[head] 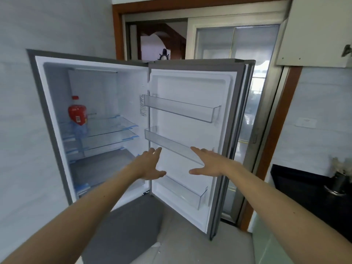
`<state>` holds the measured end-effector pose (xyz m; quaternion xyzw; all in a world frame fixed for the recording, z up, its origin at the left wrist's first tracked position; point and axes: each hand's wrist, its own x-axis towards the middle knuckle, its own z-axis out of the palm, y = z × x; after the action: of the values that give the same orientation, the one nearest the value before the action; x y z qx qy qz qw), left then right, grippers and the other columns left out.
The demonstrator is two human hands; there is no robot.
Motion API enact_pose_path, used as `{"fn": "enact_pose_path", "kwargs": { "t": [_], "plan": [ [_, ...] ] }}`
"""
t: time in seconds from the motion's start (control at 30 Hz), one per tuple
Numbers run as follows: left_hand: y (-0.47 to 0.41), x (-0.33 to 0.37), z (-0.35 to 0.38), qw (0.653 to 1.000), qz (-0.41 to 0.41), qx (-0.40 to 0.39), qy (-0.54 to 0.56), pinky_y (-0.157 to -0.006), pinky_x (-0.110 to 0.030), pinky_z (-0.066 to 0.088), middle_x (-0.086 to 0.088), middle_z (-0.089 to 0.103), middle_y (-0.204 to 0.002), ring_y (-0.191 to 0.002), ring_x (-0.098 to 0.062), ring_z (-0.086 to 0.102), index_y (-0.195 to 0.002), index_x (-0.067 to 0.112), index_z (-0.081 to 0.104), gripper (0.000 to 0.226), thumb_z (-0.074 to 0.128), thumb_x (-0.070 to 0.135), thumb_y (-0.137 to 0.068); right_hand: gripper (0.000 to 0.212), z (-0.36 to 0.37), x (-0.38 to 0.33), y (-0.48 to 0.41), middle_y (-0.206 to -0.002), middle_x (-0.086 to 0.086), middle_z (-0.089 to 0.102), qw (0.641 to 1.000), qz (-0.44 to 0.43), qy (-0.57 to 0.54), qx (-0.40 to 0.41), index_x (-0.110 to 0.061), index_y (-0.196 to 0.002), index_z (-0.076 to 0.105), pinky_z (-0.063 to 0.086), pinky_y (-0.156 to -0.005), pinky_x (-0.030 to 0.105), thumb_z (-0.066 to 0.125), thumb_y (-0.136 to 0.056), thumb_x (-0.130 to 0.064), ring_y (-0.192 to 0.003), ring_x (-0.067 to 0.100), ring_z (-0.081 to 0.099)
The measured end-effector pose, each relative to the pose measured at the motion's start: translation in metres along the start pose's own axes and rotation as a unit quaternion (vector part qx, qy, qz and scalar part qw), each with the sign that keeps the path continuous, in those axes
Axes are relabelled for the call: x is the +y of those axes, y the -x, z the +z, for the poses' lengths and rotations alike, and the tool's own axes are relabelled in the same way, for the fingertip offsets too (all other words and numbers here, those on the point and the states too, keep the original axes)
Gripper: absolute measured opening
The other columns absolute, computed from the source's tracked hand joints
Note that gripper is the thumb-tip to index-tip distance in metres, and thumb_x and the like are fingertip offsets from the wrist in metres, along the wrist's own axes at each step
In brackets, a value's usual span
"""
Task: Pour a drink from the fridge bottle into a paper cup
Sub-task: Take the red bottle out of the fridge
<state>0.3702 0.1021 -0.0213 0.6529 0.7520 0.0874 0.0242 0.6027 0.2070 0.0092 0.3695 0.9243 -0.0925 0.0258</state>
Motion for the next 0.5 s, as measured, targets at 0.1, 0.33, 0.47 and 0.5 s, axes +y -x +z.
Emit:
{"fn": "enact_pose_path", "kwargs": {
  "t": [0.1, 0.33, 0.47, 0.5],
  "plan": [
    [0.031, -0.04, -0.008, 0.999, -0.035, 0.011, -0.001, -0.112, -0.047, 0.039, -0.016, 0.03, -0.158, -0.138, -0.034, 0.042, -0.157, 0.011, 0.009, 0.096, 0.063, 0.053, -0.09, 0.098, 0.012, -0.03, -0.016, -0.166, 0.006, 0.008, 1.0, -0.029, 0.0, -0.004, -0.031, -0.157, -0.008, 0.025, -0.119, 0.043, 0.055, -0.09, -0.064, -0.149, 0.025, 0.02],
    [0.093, -0.128, -0.022, 0.992, -0.123, 0.031, -0.021, -0.112, -0.052, 0.039, -0.014, 0.029, -0.159, -0.14, -0.034, 0.04, -0.158, 0.017, 0.01, 0.098, 0.063, 0.059, -0.086, 0.093, 0.031, -0.107, -0.062, -0.166, 0.004, 0.013, 0.996, -0.092, -0.007, 0.002, -0.031, -0.157, 0.0, 0.03, -0.117, 0.045, 0.057, -0.09, -0.06, -0.148, 0.028, 0.026],
    [0.115, -0.178, -0.026, 0.984, -0.176, 0.022, -0.028, -0.114, -0.049, 0.037, -0.015, 0.024, -0.162, -0.142, -0.036, 0.037, -0.159, 0.014, 0.004, 0.1, 0.06, 0.059, -0.089, 0.093, 0.034, -0.151, -0.098, -0.164, 0.003, 0.018, 0.991, -0.126, -0.05, -0.006, -0.031, -0.157, 0.004, 0.033, -0.114, 0.044, 0.06, -0.089, -0.058, -0.147, 0.028, 0.03],
    [0.118, -0.191, -0.028, 0.982, -0.184, 0.024, -0.027, -0.112, -0.049, 0.038, -0.016, 0.026, -0.16, -0.14, -0.036, 0.04, -0.159, 0.014, 0.005, 0.1, 0.06, 0.059, -0.089, 0.093, 0.034, -0.161, -0.107, -0.164, 0.004, 0.021, 0.99, -0.131, -0.056, -0.009, -0.031, -0.157, 0.004, 0.035, -0.113, 0.044, 0.061, -0.088, -0.059, -0.145, 0.028, 0.032]
  ]
}}
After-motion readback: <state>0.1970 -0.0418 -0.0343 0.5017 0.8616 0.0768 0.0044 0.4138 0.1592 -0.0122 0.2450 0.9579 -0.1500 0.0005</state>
